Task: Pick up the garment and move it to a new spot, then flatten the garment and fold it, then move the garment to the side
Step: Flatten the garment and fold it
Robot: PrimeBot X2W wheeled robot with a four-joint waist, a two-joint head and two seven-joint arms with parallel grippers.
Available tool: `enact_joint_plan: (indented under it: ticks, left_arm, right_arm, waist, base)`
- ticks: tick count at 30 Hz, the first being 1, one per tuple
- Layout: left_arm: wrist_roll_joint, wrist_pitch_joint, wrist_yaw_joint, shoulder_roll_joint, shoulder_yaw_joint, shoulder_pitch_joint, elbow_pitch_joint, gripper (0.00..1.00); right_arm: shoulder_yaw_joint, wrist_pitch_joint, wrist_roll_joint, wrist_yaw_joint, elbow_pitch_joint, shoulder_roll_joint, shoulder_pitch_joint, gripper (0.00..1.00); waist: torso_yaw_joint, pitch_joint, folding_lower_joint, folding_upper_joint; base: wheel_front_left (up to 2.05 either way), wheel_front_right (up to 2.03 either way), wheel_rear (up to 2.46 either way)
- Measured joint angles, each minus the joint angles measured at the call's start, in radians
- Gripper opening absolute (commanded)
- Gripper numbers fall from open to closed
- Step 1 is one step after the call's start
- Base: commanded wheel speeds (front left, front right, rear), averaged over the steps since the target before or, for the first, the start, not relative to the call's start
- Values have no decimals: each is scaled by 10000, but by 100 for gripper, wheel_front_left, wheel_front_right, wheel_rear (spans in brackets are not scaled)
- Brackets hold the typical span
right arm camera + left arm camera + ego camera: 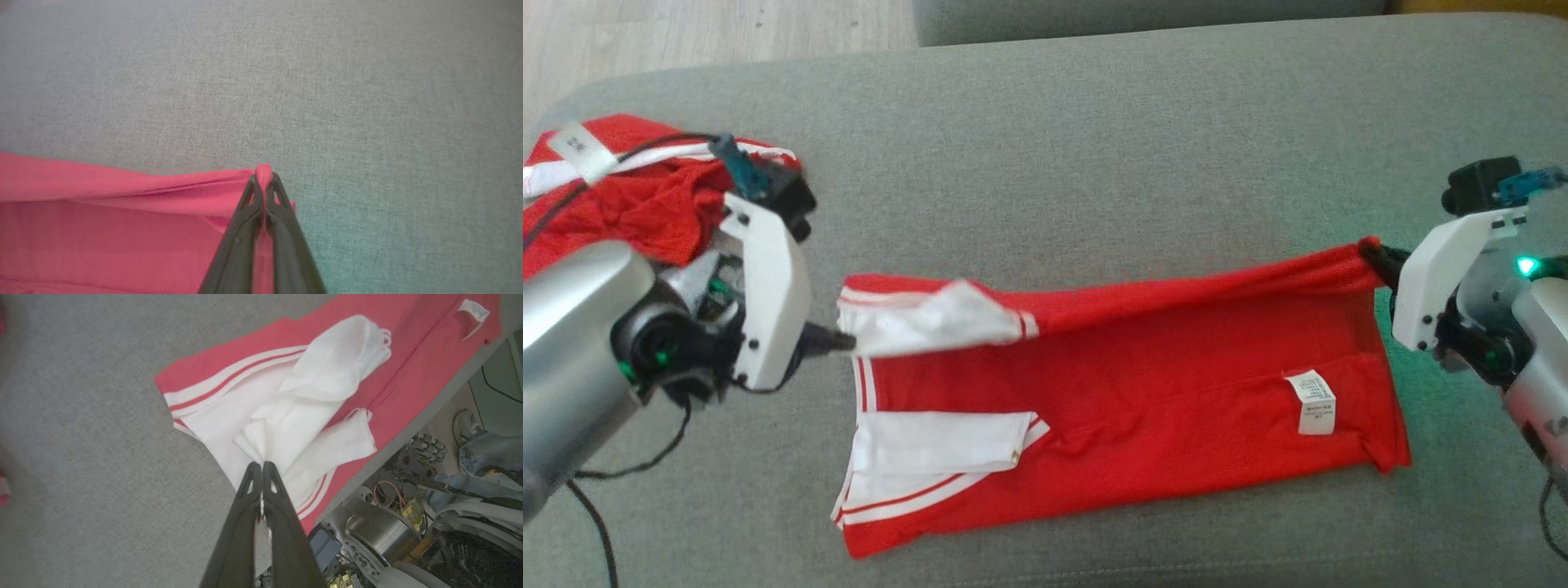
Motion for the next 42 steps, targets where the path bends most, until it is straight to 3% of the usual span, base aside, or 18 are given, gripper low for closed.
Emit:
enact_joint_plan:
  ticks: [11,12,13,16,17,18,19,27,35,38,42]
  left_arm:
    - [-198,817,359,199,-44,647,-918,0]
    - [-198,872,359,199,-58,717,-932,0]
    - [-190,871,360,198,-59,784,-932,0]
    - [-155,869,360,173,-61,1013,-907,0]
    - [-117,867,360,153,-63,1110,-888,0]
    - [-79,849,359,132,-63,1203,-861,69]
    - [-63,836,359,100,-63,1292,-811,100]
    - [79,635,249,12,-75,1642,-483,100]
    - [391,-1030,178,81,433,1691,-775,100]
    - [654,-2290,535,173,909,1747,-963,100]
    - [1154,-4286,1373,414,1584,2178,-1170,100]
  right_arm:
    - [1099,988,627,0,-347,-320,-4,0]
    - [1183,1080,671,0,-339,-326,-2,4]
    - [1231,1151,717,0,-339,-330,-2,20]
    - [1373,1409,1009,0,-341,-328,-2,47]
    - [1438,1478,1104,0,-355,-328,-1,87]
    - [1482,1478,1166,0,-360,-330,0,100]
    - [1526,1521,1208,0,-364,-336,0,100]
    - [1889,1751,1498,0,-654,-600,1,100]
    - [984,-326,2266,0,-1517,-951,5,100]
    - [449,-1684,2265,0,-1762,-953,48,100]
    - [-242,-3273,2196,0,-1996,-869,537,100]
  waist:
    - [-54,-68,0,0]
    - [-65,-66,0,0]
    - [-76,-59,0,0]
    - [-120,-57,0,0]
    - [-141,-57,0,0]
    - [-162,-56,0,0]
    - [-178,-59,0,0]
    - [-245,-412,0,0]
    - [-157,-1055,0,0]
    - [-94,-1263,0,0]
    - [23,-1450,0,0]
  base:
    - [0,0,0]
    - [0,0,0]
    - [0,0,0]
    - [0,0,0]
    - [0,0,0]
    - [0,0,0]
    - [0,0,0]
    - [0,0,0]
    - [0,0,0]
    - [0,0,0]
    - [0,0,0]
